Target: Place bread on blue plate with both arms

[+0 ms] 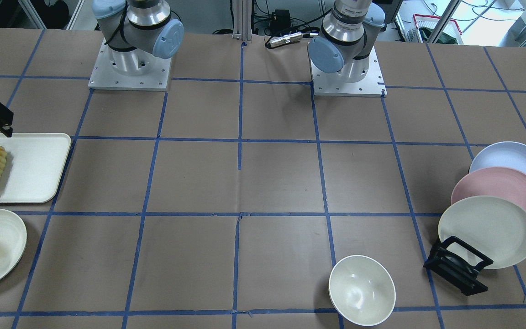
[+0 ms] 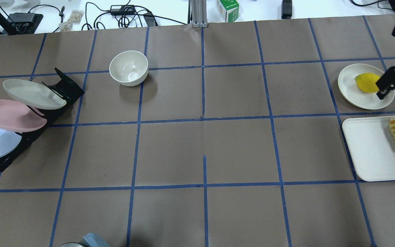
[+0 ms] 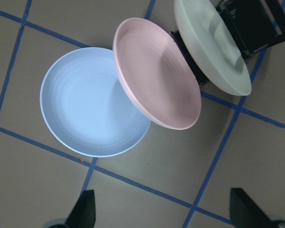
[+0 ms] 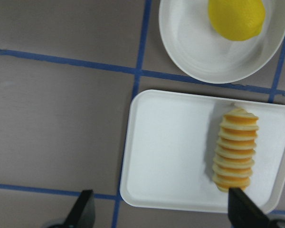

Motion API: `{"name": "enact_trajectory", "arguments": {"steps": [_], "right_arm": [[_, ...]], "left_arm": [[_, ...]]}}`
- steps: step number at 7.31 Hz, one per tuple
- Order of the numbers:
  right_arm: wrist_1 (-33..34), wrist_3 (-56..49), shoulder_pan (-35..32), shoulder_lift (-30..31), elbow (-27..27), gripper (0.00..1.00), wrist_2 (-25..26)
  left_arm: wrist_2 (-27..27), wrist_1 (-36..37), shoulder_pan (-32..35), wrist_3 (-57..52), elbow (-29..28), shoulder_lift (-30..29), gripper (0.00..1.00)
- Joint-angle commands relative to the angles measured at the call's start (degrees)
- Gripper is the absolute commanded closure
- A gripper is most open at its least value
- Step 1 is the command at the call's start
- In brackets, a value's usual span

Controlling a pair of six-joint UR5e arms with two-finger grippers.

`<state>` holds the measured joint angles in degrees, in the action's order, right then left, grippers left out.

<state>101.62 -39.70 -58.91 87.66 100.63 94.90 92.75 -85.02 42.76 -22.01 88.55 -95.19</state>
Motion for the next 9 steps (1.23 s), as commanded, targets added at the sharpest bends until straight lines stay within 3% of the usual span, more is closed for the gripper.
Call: {"name": "enact_trajectory", "arguments": {"steps": [1,2,4,5,7,9], "right_arm": [[10.7,-11.1,10.4,-3.0,5.2,0.0,-0.2],[11.7,-14.2,14.3,-5.8,5.4,0.0,-0.2],[16.5,-16.6,16.1,-13.1,5.3,0.0,-0.2],[16.6,-17.2,16.2,-13.5,5.5,0.0,-0.2],[18.4,-17.1,16.0,-15.7,6.2,0.0,-1.4],[21.0,-16.9,16.1,-17.8,6.3,0.0,-1.5]], "left_arm": [[-0.4,7.5,-5.0,-5.6,0.1,-4.6,0.0],[-0.6,8.9,-6.2,-10.0,0.0,-6.8,0.0],[-1.6,14.7,-8.0,-11.7,0.1,-12.2,0.0],[-4.2,14.9,-8.0,-12.2,0.1,-14.0,0.0],[-4.1,15.0,-8.1,-12.4,0.1,-16.5,0.0],[-3.6,15.0,-8.2,-12.4,0.1,-18.4,0.12]]}}
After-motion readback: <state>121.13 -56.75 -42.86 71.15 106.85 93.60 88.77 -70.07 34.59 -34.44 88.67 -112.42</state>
